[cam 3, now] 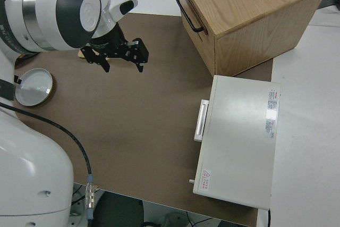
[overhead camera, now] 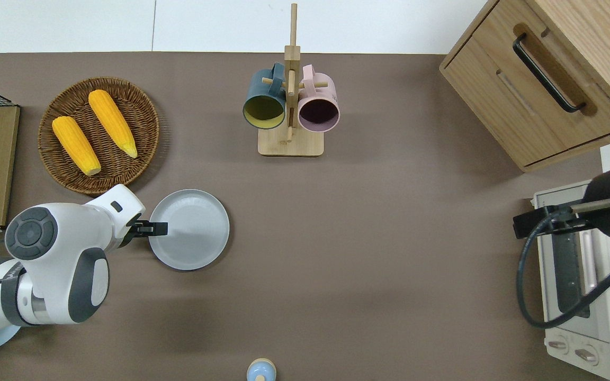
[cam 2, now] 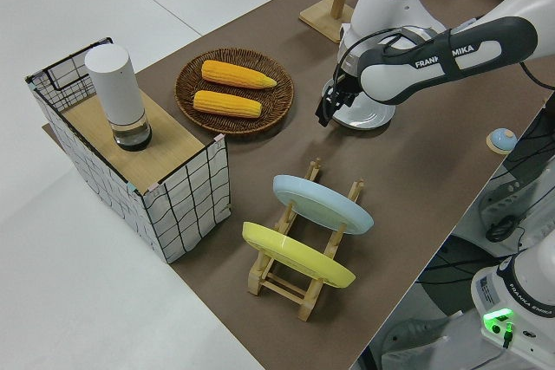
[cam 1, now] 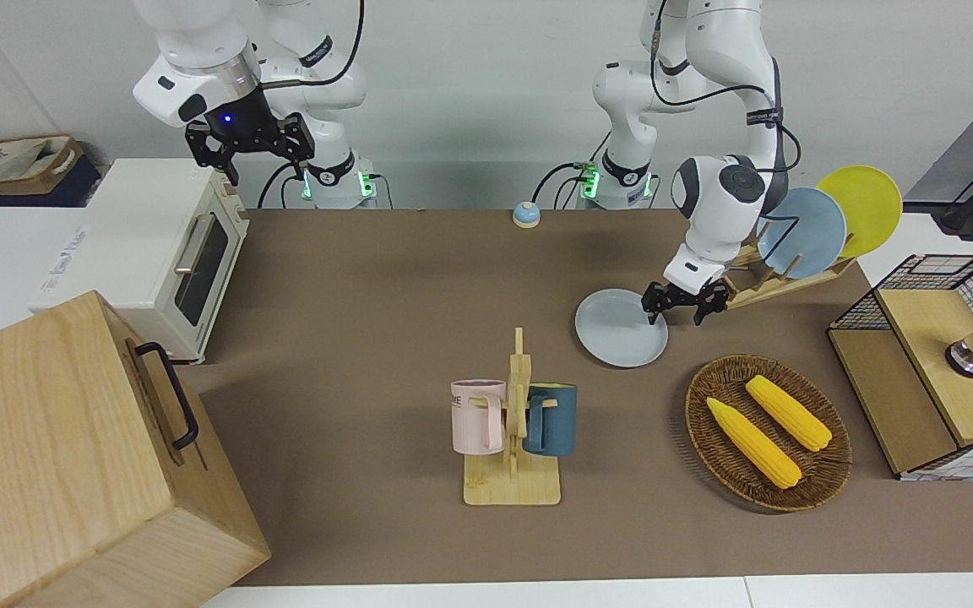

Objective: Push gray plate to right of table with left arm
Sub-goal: 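Lower the left gripper against the gray plate's rim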

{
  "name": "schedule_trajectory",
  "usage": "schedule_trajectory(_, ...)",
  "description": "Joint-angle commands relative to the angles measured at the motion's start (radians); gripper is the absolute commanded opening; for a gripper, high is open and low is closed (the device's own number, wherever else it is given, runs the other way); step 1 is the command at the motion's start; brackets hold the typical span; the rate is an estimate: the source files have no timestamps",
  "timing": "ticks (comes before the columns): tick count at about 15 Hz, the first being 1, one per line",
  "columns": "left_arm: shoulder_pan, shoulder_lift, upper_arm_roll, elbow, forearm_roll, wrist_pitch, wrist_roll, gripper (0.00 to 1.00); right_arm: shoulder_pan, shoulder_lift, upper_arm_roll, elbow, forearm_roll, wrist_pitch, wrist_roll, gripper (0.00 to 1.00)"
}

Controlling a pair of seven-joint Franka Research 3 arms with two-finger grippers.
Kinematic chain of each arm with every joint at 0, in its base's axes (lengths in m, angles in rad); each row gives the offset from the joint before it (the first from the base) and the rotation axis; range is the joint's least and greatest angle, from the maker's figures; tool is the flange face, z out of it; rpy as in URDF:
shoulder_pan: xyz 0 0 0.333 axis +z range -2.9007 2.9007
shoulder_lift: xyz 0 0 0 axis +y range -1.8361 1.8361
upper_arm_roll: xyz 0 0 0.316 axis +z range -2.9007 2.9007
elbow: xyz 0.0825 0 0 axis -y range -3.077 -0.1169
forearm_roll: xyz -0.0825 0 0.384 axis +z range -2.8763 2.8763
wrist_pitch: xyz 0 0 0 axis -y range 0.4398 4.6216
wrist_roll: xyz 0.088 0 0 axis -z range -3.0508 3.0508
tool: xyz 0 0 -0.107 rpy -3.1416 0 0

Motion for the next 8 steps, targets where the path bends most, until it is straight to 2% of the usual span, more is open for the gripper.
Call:
schedule_trajectory(1, -0.014, -0.007, 0.008, -0.039, -0.009, 0.039, -0.047, 0.99, -0.019, -0.002, 0.016, 0.009, 0.004, -0.016, 0.012, 0.983)
schedule_trajectory(8, -0.022, 0.021, 0.008, -0.044, -0.009, 0.051, -0.057, 0.99, -0.019, -0.002, 0.016, 0.009, 0.004, -0.016, 0.012, 0.983)
